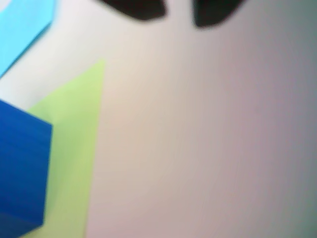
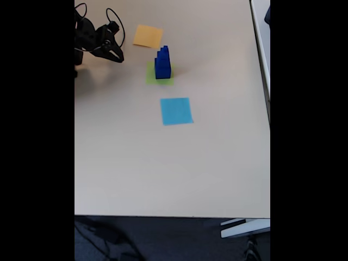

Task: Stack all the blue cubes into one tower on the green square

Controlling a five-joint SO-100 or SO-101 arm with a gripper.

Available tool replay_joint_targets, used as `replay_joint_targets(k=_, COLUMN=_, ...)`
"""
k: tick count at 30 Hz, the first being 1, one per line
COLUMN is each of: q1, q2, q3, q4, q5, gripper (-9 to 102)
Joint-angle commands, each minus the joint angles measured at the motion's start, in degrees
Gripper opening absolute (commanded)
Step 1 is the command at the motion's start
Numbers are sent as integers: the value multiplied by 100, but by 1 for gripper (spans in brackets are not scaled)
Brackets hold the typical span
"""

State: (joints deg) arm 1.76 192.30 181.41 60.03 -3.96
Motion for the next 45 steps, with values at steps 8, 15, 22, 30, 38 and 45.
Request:
replay_joint_targets(k=8, q1=-70, q2=141, q3=-26, q4=-70, q5=9, gripper=0)
replay_joint_targets(k=15, q1=-70, q2=141, q3=-26, q4=-70, q5=9, gripper=0)
replay_joint_targets(k=22, q1=-70, q2=141, q3=-26, q4=-70, q5=9, gripper=0)
replay_joint_targets(k=30, q1=-70, q2=141, q3=-26, q4=-70, q5=9, gripper=0)
replay_joint_targets(k=38, q1=-70, q2=141, q3=-26, q4=-70, q5=9, gripper=0)
replay_joint_targets(k=45, q1=-70, q2=141, q3=-26, q4=-70, q5=9, gripper=0)
